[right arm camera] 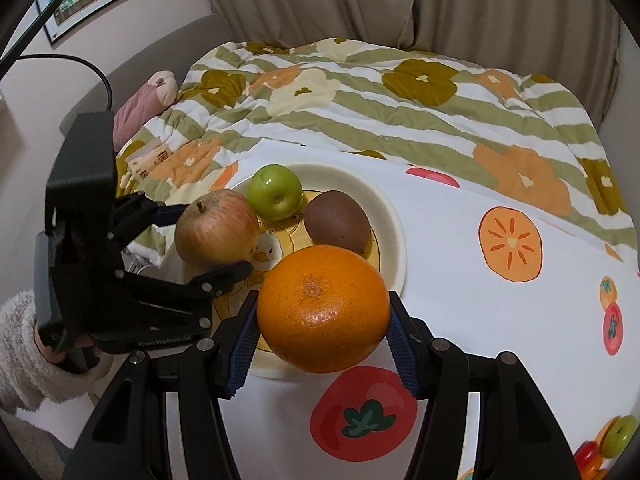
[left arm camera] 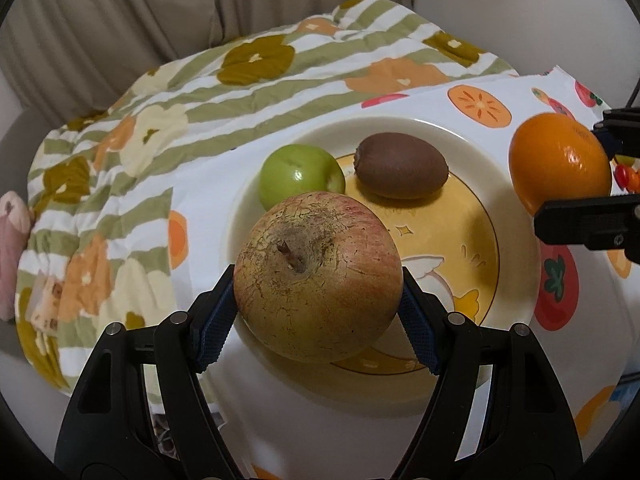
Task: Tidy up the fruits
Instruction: 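Carry the apple with the left tool while the right tool carries the orange to the bowl, then release the apple into the bowl with the left tool while the right tool releases the orange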
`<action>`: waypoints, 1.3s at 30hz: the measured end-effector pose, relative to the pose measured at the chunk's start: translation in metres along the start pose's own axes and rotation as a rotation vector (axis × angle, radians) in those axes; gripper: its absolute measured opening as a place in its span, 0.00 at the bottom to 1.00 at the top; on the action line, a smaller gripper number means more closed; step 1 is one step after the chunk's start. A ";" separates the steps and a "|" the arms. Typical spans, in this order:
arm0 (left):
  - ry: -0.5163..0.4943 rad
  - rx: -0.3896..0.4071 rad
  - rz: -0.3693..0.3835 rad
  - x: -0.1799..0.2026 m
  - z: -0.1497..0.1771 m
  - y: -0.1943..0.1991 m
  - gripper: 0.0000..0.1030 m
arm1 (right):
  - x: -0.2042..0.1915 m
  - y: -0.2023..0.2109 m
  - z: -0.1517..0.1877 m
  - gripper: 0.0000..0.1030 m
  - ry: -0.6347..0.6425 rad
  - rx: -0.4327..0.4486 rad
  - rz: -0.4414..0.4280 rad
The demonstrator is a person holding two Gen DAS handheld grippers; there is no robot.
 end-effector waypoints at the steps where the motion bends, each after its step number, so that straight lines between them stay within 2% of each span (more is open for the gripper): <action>1: -0.003 -0.002 0.003 0.001 0.001 -0.001 0.77 | 0.001 0.000 0.000 0.54 -0.004 0.000 0.003; 9: -0.011 -0.022 0.000 -0.001 0.002 -0.007 0.78 | 0.003 -0.003 -0.003 0.54 -0.023 0.002 0.019; 11: -0.029 -0.006 -0.013 -0.001 -0.001 -0.005 0.88 | 0.004 -0.001 -0.005 0.54 -0.028 0.006 0.023; 12: -0.035 0.006 -0.020 -0.001 -0.004 -0.002 0.97 | 0.004 -0.001 -0.005 0.54 -0.029 0.007 0.024; 13: -0.036 0.020 -0.020 -0.001 -0.007 0.002 1.00 | 0.004 0.000 -0.006 0.54 -0.030 0.008 0.025; 15: -0.029 0.043 -0.008 -0.001 -0.010 0.009 1.00 | 0.005 0.000 -0.006 0.54 -0.030 0.009 0.027; 25: 0.030 0.045 0.011 -0.005 0.003 0.035 1.00 | -0.002 -0.007 -0.006 0.54 0.003 -0.012 0.023; 33: 0.050 0.028 0.012 -0.005 0.022 0.044 1.00 | -0.022 -0.036 -0.002 0.54 0.091 -0.037 -0.008; 39: 0.041 0.020 0.007 -0.007 0.032 0.048 1.00 | -0.027 -0.054 0.000 0.54 0.100 -0.045 -0.015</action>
Point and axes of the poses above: each gripper's, at about its wrist camera, not at the fingertips, and y roughly against the way its jaws point, x to its right, z to its underside, the point moved 10 cm from there along -y, roughly the way its jaws point, and after that the axes turned 8 degrees about -y, right-handed, at the moved point
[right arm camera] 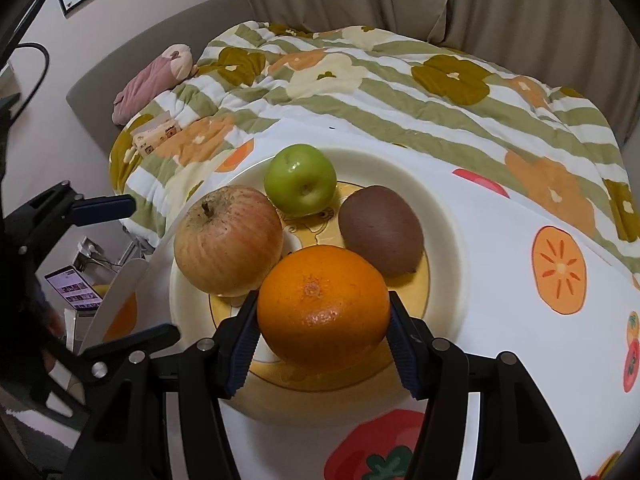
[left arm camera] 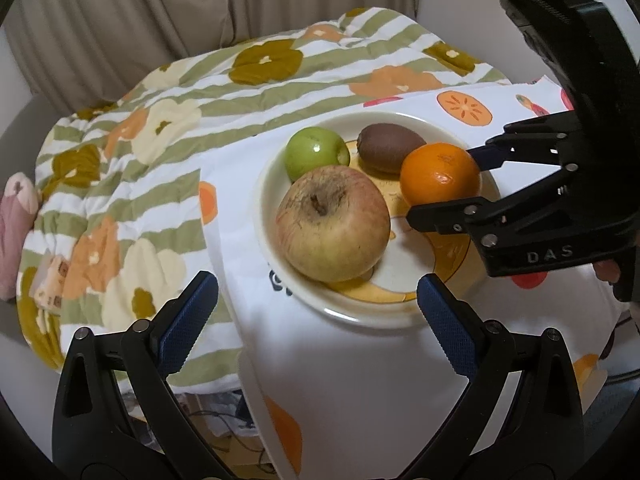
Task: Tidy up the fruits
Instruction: 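Release the apple into the bowl with the left tool while the right tool releases the orange, then move both tools back toward the remaining fruits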
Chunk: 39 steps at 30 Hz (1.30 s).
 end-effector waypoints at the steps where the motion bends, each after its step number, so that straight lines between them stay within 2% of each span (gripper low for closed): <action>1: 0.001 -0.001 0.001 -0.001 0.001 0.000 1.00 | 0.000 -0.001 0.000 0.54 0.001 -0.001 0.001; 7: 0.010 -0.016 0.018 -0.002 0.008 -0.004 1.00 | 0.002 -0.010 0.004 0.54 0.010 -0.017 0.042; 11: 0.013 -0.017 0.024 -0.003 0.010 -0.003 1.00 | 0.005 -0.008 0.003 0.55 -0.017 0.005 0.049; 12: 0.016 -0.018 0.027 -0.004 0.010 -0.002 1.00 | 0.003 -0.005 0.001 0.61 -0.027 0.022 0.038; 13: 0.017 -0.017 0.028 -0.004 0.010 -0.002 1.00 | 0.003 -0.002 -0.002 0.74 -0.035 0.036 0.028; 15: 0.020 -0.017 0.032 -0.004 0.012 -0.002 1.00 | 0.002 0.004 -0.006 0.91 -0.042 0.062 0.017; 17: 0.023 -0.018 0.035 -0.005 0.012 -0.002 1.00 | -0.001 0.008 -0.008 1.00 -0.041 0.077 0.016; 24: 0.032 -0.018 0.036 -0.010 0.010 0.002 1.00 | 0.003 0.019 -0.003 1.00 -0.065 0.071 0.048; 35: 0.072 -0.002 -0.030 -0.005 -0.008 0.029 1.00 | 0.008 0.057 0.003 1.00 -0.064 0.074 0.019; 39: 0.093 0.004 -0.046 0.007 -0.014 0.048 1.00 | 0.007 0.084 0.004 1.00 -0.053 0.104 -0.004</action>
Point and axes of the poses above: each gripper's, at about its wrist camera, not at the fingertips, and y roughly against the way its jaws point, x to its right, z to its underside, the point moved 10 cm from there along -y, roughly the way its jaws point, and after that the axes turned 8 degrees about -y, right-handed, at the moved point
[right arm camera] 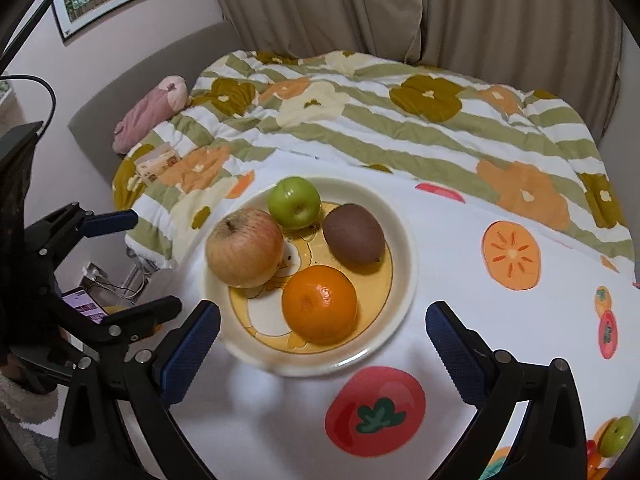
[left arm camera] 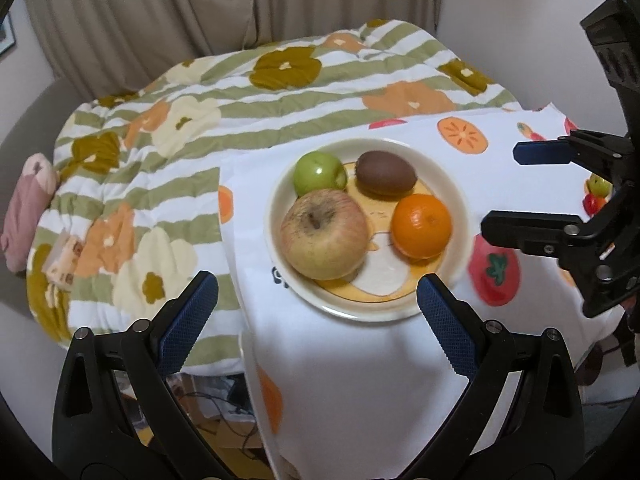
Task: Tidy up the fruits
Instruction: 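Move both tools back toward the remaining fruits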
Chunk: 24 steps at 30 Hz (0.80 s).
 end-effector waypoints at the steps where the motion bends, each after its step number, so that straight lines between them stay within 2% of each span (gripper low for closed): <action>1: 0.011 0.005 -0.004 0.005 -0.001 0.006 1.00 | 0.001 0.007 0.000 1.00 0.000 0.008 -0.005; 7: 0.064 0.025 -0.012 0.039 -0.010 0.033 1.00 | 0.018 0.058 0.004 1.00 -0.006 0.048 0.001; 14: 0.078 0.071 0.028 0.101 -0.028 0.056 1.00 | 0.068 0.113 0.029 1.00 -0.053 0.081 0.052; 24: 0.002 0.100 0.132 0.212 -0.049 0.053 1.00 | 0.163 0.178 0.086 1.00 -0.111 0.105 0.180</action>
Point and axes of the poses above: each gripper's, at about its wrist camera, not at the fingertips, and y roughly against the way its jaws point, x to its right, z to its underside, the point moved 10 cm from there along -y, roughly the way its jaws point, and after that the axes turned 8 degrees about -y, right-handed, at the moved point
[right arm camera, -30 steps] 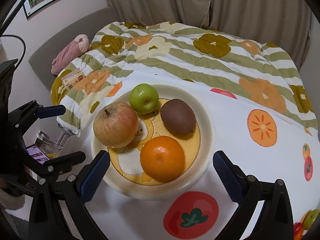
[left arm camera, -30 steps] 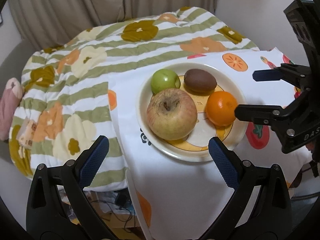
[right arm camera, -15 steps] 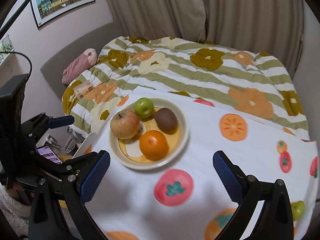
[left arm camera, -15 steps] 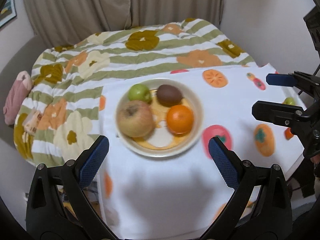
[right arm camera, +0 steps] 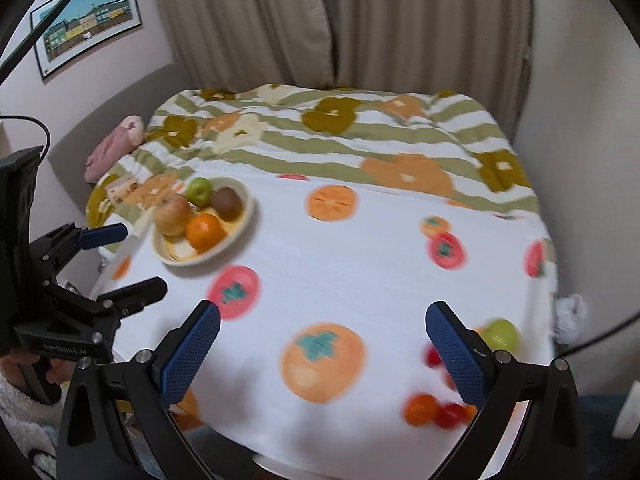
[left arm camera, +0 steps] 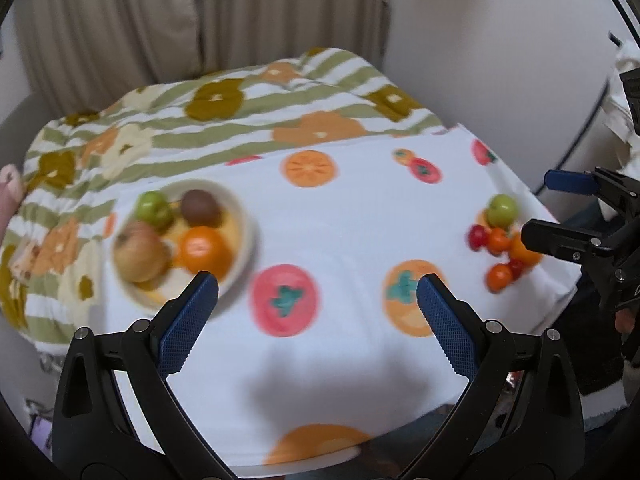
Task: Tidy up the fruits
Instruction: 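Move both tools back toward the remaining fruits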
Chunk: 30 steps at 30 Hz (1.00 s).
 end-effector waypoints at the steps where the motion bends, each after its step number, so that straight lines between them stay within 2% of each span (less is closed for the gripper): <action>1: -0.011 -0.002 0.012 0.010 0.000 -0.003 1.00 | 0.012 0.004 0.005 1.00 -0.001 0.002 0.015; 8: -0.156 -0.011 0.101 0.088 -0.006 -0.032 1.00 | 0.077 0.014 0.034 1.00 0.017 -0.024 0.071; 12: -0.239 -0.034 0.153 0.126 -0.002 -0.057 1.00 | 0.105 0.005 0.053 1.00 0.058 -0.069 0.056; 20: -0.388 -0.055 0.248 0.185 0.006 -0.095 1.00 | 0.133 -0.017 0.080 0.96 0.172 -0.119 0.016; 25: -0.482 -0.077 0.301 0.216 0.014 -0.117 0.85 | 0.146 -0.031 0.090 0.88 0.218 -0.145 0.023; 30: -0.534 -0.086 0.330 0.237 0.017 -0.129 0.76 | 0.149 -0.041 0.096 0.85 0.262 -0.165 0.015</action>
Point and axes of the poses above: each gripper's, at about its wrist camera, not at the fingertips, and y roughly against the way its jaws point, x to its right, z to its underside, the point moved 10 cm from there along -y, roughly the way its jaws point, and after that the axes turned 8 degrees about -y, right-handed, at the moved point
